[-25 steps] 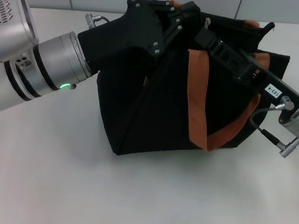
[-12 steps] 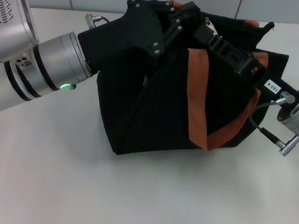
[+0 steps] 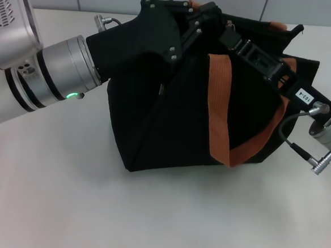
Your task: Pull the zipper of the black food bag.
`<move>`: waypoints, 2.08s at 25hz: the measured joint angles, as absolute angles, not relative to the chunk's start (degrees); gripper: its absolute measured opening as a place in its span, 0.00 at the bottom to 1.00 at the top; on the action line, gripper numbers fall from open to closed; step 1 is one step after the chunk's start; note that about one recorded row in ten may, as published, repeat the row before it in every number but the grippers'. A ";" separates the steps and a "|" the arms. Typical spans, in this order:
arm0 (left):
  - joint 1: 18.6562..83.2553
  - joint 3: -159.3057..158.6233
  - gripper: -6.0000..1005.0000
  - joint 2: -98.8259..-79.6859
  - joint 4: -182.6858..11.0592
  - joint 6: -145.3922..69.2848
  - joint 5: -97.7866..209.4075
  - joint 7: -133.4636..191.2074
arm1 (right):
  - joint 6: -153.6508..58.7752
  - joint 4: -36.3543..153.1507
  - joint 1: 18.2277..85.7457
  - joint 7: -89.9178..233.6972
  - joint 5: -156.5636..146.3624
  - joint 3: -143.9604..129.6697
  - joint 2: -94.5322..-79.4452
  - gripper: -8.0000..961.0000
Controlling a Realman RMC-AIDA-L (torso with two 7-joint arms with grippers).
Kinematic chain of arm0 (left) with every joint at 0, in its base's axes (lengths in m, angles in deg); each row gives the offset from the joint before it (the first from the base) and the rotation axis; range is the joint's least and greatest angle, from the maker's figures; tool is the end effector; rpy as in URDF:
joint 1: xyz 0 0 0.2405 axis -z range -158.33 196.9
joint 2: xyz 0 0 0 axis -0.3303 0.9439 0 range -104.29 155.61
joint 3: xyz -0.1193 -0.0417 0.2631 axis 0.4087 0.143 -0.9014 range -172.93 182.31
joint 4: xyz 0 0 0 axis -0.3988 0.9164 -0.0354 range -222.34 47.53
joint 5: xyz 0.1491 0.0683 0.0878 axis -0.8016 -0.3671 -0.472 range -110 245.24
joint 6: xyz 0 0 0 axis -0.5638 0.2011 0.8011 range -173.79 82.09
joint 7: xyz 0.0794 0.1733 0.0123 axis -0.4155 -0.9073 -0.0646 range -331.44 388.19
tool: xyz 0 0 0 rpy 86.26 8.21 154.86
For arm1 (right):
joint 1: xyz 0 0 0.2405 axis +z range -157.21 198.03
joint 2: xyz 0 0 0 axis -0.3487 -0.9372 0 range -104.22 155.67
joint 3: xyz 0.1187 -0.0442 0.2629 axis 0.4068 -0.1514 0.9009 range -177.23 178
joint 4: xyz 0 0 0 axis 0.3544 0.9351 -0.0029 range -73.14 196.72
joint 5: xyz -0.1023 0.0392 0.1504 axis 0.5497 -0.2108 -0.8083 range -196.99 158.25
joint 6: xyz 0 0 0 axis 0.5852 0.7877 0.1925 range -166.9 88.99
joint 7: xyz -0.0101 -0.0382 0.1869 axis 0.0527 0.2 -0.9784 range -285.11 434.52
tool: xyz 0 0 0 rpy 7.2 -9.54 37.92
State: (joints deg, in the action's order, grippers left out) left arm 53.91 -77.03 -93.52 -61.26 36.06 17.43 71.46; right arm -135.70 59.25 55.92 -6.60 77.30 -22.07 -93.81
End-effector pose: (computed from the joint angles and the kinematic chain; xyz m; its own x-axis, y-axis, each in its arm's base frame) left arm -0.1369 0.3636 -0.0690 0.5885 -0.2147 0.7795 0.1608 -0.9138 -0.3731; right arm 0.1909 0.3432 -0.0588 0.0587 -0.5265 -0.8481 -0.6254 -0.6816 0.3798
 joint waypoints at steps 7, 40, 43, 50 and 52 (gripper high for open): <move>53.91 -77.05 0.06 -93.52 -61.29 36.06 17.43 71.44 | -135.69 59.24 55.91 -6.50 77.31 -22.09 -93.81 0.31; 53.26 -76.75 0.06 -93.52 -61.30 36.19 17.44 71.37 | -135.40 57.71 53.56 -4.50 75.66 -21.28 -93.64 0.02; 53.01 -76.66 0.06 -93.52 -61.30 36.18 17.60 71.36 | -134.96 57.70 53.37 -4.53 75.66 -21.08 -93.63 0.02; 52.43 -77.01 0.06 -93.52 -61.31 36.14 19.33 71.35 | -134.10 56.97 52.52 -4.66 75.66 -19.76 -93.63 0.04; 52.41 -77.01 0.06 -93.52 -61.31 36.14 19.35 71.35 | -134.02 56.95 52.38 -4.70 75.66 -19.69 -93.63 0.04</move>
State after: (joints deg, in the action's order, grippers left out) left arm 52.41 -77.01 -93.52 -61.31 36.14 19.35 71.35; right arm -134.02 56.95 52.38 -4.70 75.66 -19.69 -93.63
